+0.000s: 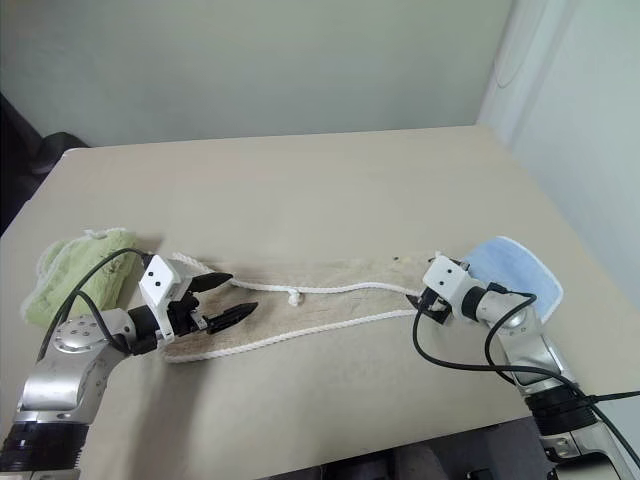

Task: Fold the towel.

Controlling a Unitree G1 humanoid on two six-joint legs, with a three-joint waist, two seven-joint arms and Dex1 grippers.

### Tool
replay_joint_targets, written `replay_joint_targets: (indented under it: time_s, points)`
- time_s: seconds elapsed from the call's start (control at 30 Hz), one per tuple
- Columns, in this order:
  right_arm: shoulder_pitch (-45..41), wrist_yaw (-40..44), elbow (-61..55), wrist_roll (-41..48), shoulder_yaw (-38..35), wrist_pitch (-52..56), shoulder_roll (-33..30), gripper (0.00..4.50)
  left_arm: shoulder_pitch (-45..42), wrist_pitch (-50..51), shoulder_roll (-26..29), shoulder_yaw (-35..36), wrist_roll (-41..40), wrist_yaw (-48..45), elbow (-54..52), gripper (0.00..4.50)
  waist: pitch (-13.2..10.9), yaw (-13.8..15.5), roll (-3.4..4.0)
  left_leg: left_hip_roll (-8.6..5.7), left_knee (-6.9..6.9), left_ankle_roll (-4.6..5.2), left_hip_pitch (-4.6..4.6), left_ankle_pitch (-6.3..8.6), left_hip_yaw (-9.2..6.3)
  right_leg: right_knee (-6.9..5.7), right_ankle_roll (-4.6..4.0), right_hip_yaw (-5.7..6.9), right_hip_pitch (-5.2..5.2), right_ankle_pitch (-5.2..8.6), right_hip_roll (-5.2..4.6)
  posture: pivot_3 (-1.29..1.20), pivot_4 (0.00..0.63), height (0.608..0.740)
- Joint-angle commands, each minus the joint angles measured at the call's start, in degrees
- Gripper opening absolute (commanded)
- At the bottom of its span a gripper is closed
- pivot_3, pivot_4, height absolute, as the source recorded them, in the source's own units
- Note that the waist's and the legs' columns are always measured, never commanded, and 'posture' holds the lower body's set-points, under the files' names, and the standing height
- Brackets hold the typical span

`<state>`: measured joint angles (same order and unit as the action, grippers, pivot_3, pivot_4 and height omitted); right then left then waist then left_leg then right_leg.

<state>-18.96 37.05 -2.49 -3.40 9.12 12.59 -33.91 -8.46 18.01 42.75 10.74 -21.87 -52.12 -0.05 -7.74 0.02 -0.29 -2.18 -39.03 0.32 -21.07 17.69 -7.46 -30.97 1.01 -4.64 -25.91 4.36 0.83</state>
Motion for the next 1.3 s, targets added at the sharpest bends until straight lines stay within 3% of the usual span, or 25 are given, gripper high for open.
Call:
replay_joint_targets:
  time_s: [0.03, 0.3, 0.37, 0.77, 1.0, 1.17, 1.3]
  points:
    - [-0.7, -2.3, -0.4, -0.2, -3.3, -1.8, -0.1, 4.50, -0.6, -1.4, -0.1, 0.6, 0.4, 0.2, -0.1, 4.48, 0.0, 0.0, 0.00, 0.00, 0.00, 0.00, 0.00, 0.00, 0.00, 0.00, 0.00, 0.00, 0.00, 0.00, 0.00, 0.00, 0.150, 0.740]
    - [-0.4, -2.8, -0.5, -1.1, -2.8, -5.8, -0.2, 4.50, -1.7, -2.0, -0.8, 0.3, 1.1, -0.1, 1.0, 4.48, 0.0, 0.0, 0.00, 0.00, 0.00, -0.01, 0.00, 0.01, 0.00, 0.00, 0.00, 0.00, 0.00, 0.00, 0.00, 0.00, 0.150, 0.740]
    - [-0.4, -2.6, -0.4, -1.6, -2.5, -7.4, -0.4, 4.14, -1.8, -2.1, -0.8, 0.2, 1.2, -0.2, 1.2, 4.50, 0.0, 0.0, 0.00, 0.01, 0.01, 0.01, 0.00, 0.00, 0.00, 0.00, 0.00, 0.00, 0.00, 0.00, 0.00, 0.00, 0.150, 0.740]
    - [0.4, -1.8, 0.1, -1.3, -2.5, -9.2, -0.2, 0.02, -1.8, -2.2, -0.8, 0.3, 1.1, -0.2, 1.5, 4.50, 0.0, 0.0, 0.00, 0.01, 0.01, 0.01, 0.00, 0.00, 0.00, 0.01, 0.00, 0.00, 0.01, 0.00, 0.00, 0.00, 0.150, 0.740]
    - [1.2, -1.4, -1.1, -1.2, -2.8, -9.3, -0.5, 0.02, -4.0, -0.5, -0.7, 3.0, -2.8, -0.3, -1.1, 4.50, 0.0, 0.1, -0.01, 0.01, 0.00, 0.01, -0.01, 0.00, 0.00, 0.01, 0.00, 0.00, 0.01, 0.00, 0.00, 0.00, 0.150, 0.740]
    - [1.3, -1.8, -1.4, -1.9, -2.6, -9.6, -0.6, 0.02, -9.8, -1.7, 5.0, 3.8, -2.0, -3.5, 2.2, 4.50, 0.0, 0.2, -0.03, 0.01, -0.01, 0.01, -0.02, -0.01, 0.00, 0.00, 0.00, 0.00, 0.01, -0.01, 0.01, 0.00, 0.150, 0.740]
    - [0.5, -1.8, -0.6, -1.9, -2.1, -9.6, 0.0, 0.02, -18.0, -5.1, 10.0, 0.9, 0.8, -10.3, 11.7, 4.50, 0.0, 0.2, -0.02, 0.01, 0.02, 0.02, 0.03, -0.01, 0.00, -0.01, 0.00, 0.00, 0.01, -0.02, 0.01, 0.00, 0.150, 0.740]
